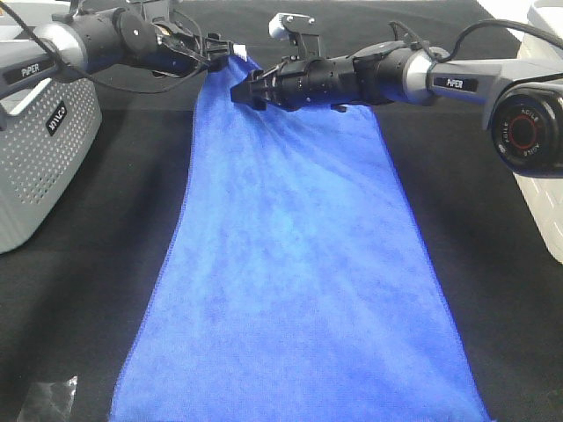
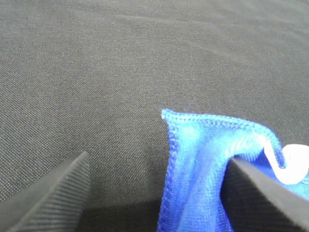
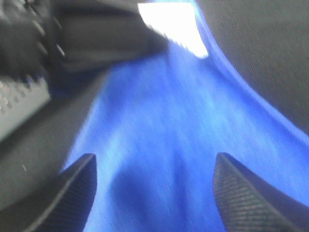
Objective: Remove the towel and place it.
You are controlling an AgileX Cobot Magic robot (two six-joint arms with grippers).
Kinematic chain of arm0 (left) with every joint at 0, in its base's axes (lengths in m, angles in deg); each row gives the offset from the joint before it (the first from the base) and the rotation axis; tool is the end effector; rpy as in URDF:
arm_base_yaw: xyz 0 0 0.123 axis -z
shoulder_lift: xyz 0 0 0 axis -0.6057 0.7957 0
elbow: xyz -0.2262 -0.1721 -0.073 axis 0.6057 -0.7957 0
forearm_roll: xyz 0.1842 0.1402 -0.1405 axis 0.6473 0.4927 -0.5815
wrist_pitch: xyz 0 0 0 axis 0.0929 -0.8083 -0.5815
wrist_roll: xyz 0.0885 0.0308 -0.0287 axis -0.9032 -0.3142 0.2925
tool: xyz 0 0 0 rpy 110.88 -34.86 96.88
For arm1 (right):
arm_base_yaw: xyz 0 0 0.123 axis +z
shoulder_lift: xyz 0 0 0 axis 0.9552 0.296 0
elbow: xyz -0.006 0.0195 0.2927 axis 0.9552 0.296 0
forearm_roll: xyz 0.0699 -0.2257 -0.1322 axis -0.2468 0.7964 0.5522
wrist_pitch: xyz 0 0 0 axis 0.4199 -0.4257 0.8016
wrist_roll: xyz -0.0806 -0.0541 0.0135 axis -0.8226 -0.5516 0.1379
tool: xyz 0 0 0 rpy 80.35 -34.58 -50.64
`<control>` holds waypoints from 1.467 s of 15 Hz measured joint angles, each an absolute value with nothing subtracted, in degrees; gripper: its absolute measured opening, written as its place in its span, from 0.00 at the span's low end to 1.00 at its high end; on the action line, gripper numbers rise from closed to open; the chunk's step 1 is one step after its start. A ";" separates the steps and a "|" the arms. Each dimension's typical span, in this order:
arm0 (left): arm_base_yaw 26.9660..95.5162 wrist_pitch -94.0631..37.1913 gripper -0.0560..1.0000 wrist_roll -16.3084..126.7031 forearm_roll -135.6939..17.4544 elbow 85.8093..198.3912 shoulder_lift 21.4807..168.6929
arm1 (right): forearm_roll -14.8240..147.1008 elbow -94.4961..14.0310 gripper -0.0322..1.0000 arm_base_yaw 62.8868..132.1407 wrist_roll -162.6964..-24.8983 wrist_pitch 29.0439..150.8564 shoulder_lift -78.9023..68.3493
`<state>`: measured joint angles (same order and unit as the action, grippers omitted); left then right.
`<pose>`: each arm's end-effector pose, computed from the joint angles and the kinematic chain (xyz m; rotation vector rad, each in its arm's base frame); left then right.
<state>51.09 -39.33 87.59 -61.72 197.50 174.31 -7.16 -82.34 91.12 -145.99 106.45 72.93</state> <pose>0.6112 -0.1574 0.1420 0.0429 2.0538 -0.3747 0.5625 0.2307 0.0946 -0.5131 2.0247 0.7076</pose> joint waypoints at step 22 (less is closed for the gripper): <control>51.03 -44.26 0.70 85.19 -68.25 197.85 171.73 | -21.82 -84.75 0.65 92.04 -156.48 101.87 82.85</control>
<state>51.03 -44.26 85.19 -68.25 197.85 171.73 -21.82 -84.75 92.04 -156.48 101.87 82.85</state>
